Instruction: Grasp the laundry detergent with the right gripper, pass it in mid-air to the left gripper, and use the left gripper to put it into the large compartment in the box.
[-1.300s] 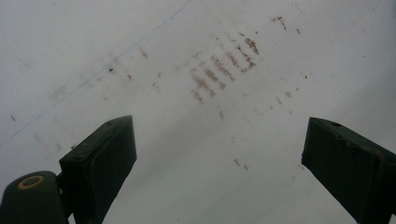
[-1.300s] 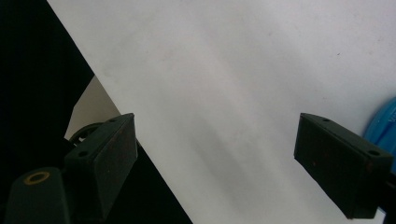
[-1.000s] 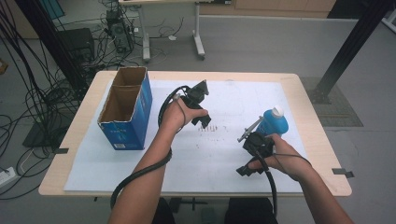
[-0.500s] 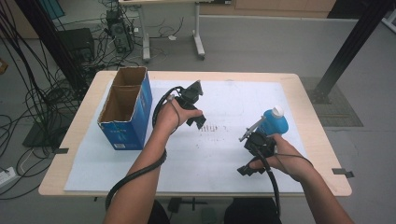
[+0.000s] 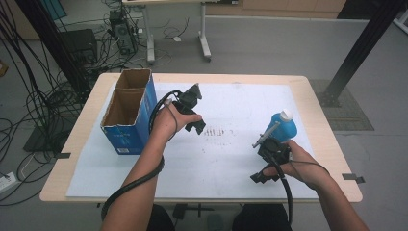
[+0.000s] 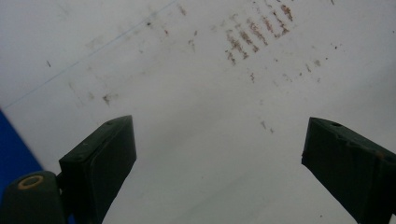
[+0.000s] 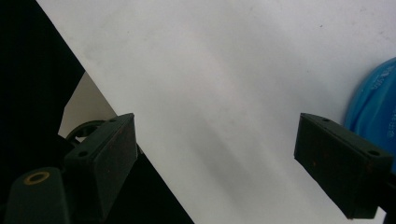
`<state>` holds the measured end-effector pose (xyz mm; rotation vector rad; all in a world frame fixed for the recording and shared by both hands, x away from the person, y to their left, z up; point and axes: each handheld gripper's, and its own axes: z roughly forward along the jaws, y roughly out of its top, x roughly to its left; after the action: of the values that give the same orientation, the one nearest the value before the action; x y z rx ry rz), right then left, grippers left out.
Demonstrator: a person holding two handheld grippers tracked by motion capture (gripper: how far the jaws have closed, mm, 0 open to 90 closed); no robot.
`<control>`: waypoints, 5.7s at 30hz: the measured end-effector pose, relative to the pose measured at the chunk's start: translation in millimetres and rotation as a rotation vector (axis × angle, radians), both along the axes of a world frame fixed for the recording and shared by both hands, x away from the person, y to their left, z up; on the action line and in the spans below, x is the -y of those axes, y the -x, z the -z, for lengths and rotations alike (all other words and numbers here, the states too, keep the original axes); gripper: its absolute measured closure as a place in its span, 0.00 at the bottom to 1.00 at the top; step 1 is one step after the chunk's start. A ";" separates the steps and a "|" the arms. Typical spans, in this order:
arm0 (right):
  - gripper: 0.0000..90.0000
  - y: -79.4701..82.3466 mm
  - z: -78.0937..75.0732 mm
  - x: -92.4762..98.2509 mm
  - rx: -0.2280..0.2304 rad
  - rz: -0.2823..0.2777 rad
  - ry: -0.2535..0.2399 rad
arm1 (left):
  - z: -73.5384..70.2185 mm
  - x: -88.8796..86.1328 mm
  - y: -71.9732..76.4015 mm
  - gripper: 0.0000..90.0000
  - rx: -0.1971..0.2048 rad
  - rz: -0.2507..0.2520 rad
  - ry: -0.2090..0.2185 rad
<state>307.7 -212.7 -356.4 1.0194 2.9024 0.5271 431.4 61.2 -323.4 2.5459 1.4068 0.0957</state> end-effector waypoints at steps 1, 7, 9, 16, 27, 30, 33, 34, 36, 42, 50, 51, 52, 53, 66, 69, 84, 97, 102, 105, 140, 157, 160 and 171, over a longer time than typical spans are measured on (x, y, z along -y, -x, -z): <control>0.15 0.5 0.1 1.2 -0.001 0.004 0.001 | -0.1 -1.3 1.0 0.11 -0.003 0.000 -0.005; 0.14 2.4 1.8 9.6 -0.007 0.023 0.001 | 0.3 -8.9 10.6 0.11 -0.010 -0.009 0.008; 0.14 3.6 2.7 12.7 -0.009 0.027 0.002 | 0.6 -12.2 14.7 0.11 -0.011 -0.016 0.006; 0.14 7.7 5.6 22.8 -0.011 0.044 0.004 | -0.4 -22.7 29.3 0.11 -0.016 -0.021 0.018; 0.14 12.1 5.7 32.1 -0.009 0.057 0.011 | 2.9 -32.1 47.1 0.11 -0.037 -0.019 0.036; 0.14 13.3 5.3 34.9 -0.007 0.059 0.014 | 4.4 -35.2 51.8 0.11 -0.036 -0.026 0.038; 0.14 13.9 5.8 37.8 -0.009 0.067 0.015 | 6.2 -37.5 56.9 0.11 -0.032 -0.026 0.028; 0.14 13.9 6.1 38.9 -0.008 0.069 0.016 | 6.7 -37.9 58.6 0.11 -0.033 -0.027 0.024; 0.14 14.1 6.7 40.8 -0.011 0.074 0.016 | 7.7 -38.7 62.2 0.11 -0.034 -0.024 0.021; 0.14 14.9 9.8 45.4 -0.017 0.084 0.019 | 10.3 -40.2 72.4 0.11 -0.057 0.001 0.057; 0.14 14.2 12.4 54.2 -0.021 0.103 0.020 | 9.6 -38.2 83.3 0.11 -0.048 0.012 0.047; 0.14 14.2 12.7 55.4 -0.022 0.107 0.020 | 9.5 -37.6 84.2 0.11 -0.047 0.016 0.049; 0.14 14.1 12.9 56.8 -0.022 0.110 0.020 | 9.9 -36.9 85.2 0.11 -0.049 0.017 0.062; 0.14 13.9 13.2 58.8 -0.022 0.116 0.019 | 10.1 -36.9 85.4 0.11 -0.051 0.021 0.068; 0.14 9.3 17.6 78.2 -0.028 0.158 0.022 | 14.6 -30.1 94.4 0.11 -0.045 0.028 0.052; 0.14 7.7 19.1 82.4 -0.032 0.169 0.021 | 13.6 -29.5 96.2 0.11 -0.040 0.032 0.047; 0.14 -3.9 26.2 99.1 -0.036 0.233 0.034 | 13.7 -26.6 101.8 0.11 -0.043 0.039 0.055; 0.13 -7.6 34.1 103.1 0.010 0.281 0.008 | 12.9 -23.8 101.9 0.11 -0.040 0.044 0.076; 0.12 -6.8 39.0 104.4 0.037 0.289 -0.024 | 13.7 -21.6 103.6 0.11 -0.040 0.050 0.080; 0.12 -6.3 43.0 103.6 0.058 0.287 -0.021 | 13.5 -21.6 104.0 0.11 -0.039 0.048 0.086; 0.12 0.1 65.8 105.5 0.250 0.355 -0.202 | 9.7 -22.8 112.6 0.11 -0.018 0.043 0.099; 0.12 3.0 73.9 106.3 0.343 0.359 -0.301 | 8.2 -21.9 113.9 0.11 -0.016 0.040 0.106; 0.12 3.1 74.7 106.6 0.350 0.364 -0.307 | 8.3 -21.5 114.2 0.11 -0.015 0.040 0.107; 0.12 4.6 78.4 109.9 0.419 0.378 -0.384 | 8.4 -17.4 115.2 0.11 -0.018 0.042 0.110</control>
<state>303.1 -322.6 -434.9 1.2705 2.2209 1.1341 316.2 78.6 -331.8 2.4906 1.3260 -0.0111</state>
